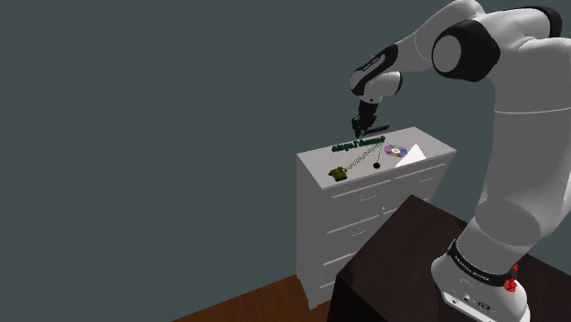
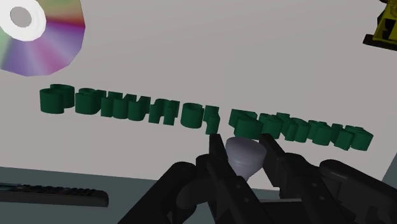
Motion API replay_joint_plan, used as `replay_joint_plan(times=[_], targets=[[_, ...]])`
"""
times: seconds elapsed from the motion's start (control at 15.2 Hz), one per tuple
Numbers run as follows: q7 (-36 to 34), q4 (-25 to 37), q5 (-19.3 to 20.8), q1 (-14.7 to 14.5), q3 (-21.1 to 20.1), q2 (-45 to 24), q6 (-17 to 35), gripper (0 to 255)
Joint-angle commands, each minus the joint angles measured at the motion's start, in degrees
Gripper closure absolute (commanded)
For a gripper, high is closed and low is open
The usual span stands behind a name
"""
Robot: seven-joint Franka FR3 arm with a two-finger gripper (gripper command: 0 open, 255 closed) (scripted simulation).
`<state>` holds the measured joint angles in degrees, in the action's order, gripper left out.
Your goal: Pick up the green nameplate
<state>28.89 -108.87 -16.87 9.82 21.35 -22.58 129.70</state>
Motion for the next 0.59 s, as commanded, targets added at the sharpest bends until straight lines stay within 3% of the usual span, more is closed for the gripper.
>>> replay_joint_plan(times=[0.0,0.53], targets=[[-0.3,0.4,0.5,-0.1,0.3,0.8,-1.1,255],[-1.6,1.9,2.1,-0.6,1.0,3.3,-4.8,255]])
